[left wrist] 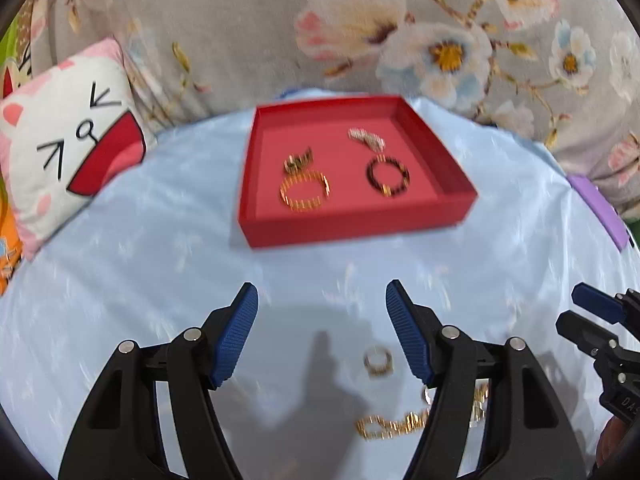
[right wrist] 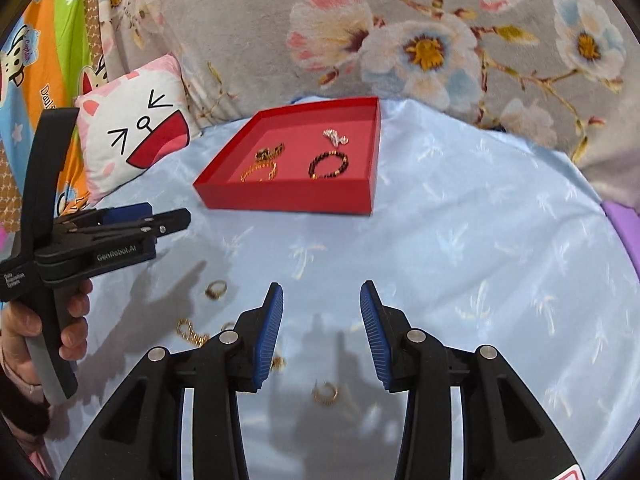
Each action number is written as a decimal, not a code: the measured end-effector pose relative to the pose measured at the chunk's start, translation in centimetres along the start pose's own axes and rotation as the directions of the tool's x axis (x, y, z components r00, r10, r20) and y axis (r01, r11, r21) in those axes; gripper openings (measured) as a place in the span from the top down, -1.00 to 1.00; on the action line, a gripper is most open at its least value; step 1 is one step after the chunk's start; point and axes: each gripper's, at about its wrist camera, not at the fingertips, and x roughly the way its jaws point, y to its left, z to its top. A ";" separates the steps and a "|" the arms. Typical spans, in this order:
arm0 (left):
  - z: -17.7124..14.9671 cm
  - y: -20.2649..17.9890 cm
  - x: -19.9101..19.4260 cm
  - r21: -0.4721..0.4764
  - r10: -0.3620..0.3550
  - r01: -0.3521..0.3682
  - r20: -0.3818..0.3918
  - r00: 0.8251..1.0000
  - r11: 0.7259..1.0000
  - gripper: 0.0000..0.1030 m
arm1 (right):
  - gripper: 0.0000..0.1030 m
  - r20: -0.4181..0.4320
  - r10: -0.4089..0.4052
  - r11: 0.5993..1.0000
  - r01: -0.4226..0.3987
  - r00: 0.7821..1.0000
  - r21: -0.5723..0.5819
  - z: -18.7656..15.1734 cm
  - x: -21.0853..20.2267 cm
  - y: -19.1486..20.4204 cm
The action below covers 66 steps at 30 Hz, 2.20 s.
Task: Organize jewelry
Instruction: 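Move both grippers back over the remaining gold chains and rings, then grasp the gold chain bracelet with the left gripper, then close the right gripper on the gold chain with hoops while the left holds its chain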
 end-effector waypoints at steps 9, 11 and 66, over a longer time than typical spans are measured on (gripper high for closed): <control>-4.3 -0.8 -1.0 -0.008 0.006 -0.006 -0.019 1.000 1.000 -0.25 | 0.23 -0.028 -0.008 1.000 0.008 1.000 -0.001 -3.5 -0.6 0.9; -5.4 -0.7 -1.2 -0.010 0.006 -0.006 -0.026 1.000 1.000 -0.26 | 0.23 -0.037 0.003 1.000 -0.003 0.999 0.001 -4.1 -0.5 1.0; -9.9 -2.5 -1.6 0.093 -0.211 0.220 -0.098 0.973 0.971 0.85 | 0.23 -0.120 0.073 0.997 -0.070 0.990 0.023 -6.2 1.2 1.6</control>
